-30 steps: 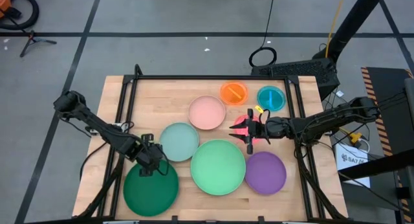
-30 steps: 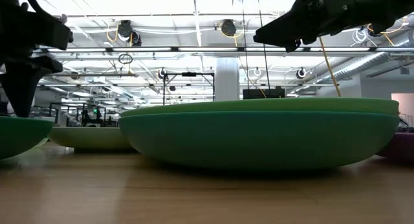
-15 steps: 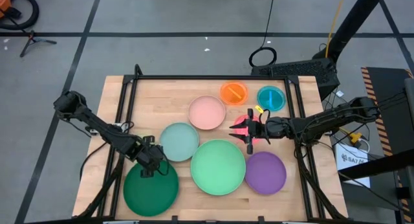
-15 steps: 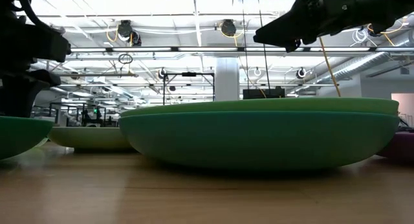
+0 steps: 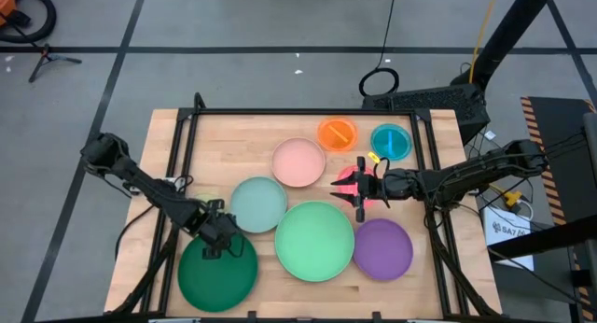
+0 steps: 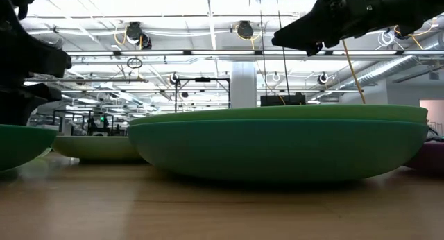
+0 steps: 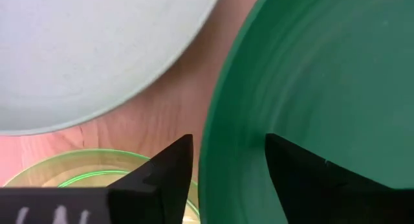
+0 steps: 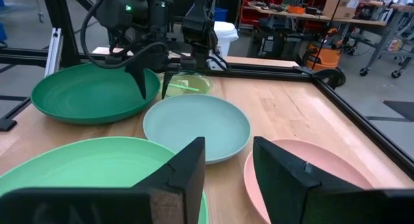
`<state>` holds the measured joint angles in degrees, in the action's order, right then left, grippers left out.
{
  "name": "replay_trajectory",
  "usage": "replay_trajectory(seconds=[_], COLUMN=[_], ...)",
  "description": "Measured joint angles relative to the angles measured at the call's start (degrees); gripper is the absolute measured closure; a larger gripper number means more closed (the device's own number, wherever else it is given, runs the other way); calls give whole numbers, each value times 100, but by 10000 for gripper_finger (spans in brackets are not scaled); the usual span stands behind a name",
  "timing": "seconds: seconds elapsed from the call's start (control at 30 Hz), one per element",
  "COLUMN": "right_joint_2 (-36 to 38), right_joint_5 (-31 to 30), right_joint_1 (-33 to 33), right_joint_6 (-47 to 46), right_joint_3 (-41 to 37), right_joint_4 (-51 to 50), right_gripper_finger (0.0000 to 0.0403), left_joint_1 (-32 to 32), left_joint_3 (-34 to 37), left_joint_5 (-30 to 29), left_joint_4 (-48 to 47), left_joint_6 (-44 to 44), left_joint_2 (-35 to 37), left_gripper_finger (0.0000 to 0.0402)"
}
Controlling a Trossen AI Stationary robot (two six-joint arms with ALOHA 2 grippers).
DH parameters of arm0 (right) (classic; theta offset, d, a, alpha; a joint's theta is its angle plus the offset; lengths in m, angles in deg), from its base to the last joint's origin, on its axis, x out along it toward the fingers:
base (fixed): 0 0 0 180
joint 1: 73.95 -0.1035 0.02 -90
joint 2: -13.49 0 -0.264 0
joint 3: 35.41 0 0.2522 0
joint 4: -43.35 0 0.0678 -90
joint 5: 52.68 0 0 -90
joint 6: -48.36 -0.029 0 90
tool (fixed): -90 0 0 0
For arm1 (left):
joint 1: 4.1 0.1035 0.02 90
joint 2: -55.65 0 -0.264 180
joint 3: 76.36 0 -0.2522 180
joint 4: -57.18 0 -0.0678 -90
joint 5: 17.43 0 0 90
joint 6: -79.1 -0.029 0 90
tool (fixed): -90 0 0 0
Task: Stack plastic plates
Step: Stack the dark green plate on top of the light green plate
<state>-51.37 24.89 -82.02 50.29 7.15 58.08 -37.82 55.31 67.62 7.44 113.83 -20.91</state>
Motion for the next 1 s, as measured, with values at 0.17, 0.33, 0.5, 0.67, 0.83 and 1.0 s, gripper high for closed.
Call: replay_trajectory(seconds=[0.17, 0.33, 0.5, 0.67, 0.83, 1.0], right_joint_2=[0, 0, 0, 0, 0, 0], right_joint_5=[0, 0, -1, 0, 0, 0], right_joint_1=[2, 2, 2, 11, 11, 11], right_joint_6=[-2, -3, -15, -55, -87, -109], right_joint_3=[0, 0, 0, 0, 0, 0], right_joint_4=[0, 2, 4, 2, 2, 0], right_gripper_finger=[280, 280, 280, 280, 280, 280], left_joint_1=[-63, -94, -93, -168, -281, -369], left_joint_3=[0, -11, -110, -238, -385, -594], left_joint_5=[0, 14, 66, 58, 12, -61], left_joint_4=[-25, -25, -154, -227, -455, -634], left_joint_6=[-1, -9, -28, -137, -170, -196], left_joint_2=[0, 9, 12, 52, 52, 50], left_gripper_finger=[271, 323, 350, 359, 361, 362])
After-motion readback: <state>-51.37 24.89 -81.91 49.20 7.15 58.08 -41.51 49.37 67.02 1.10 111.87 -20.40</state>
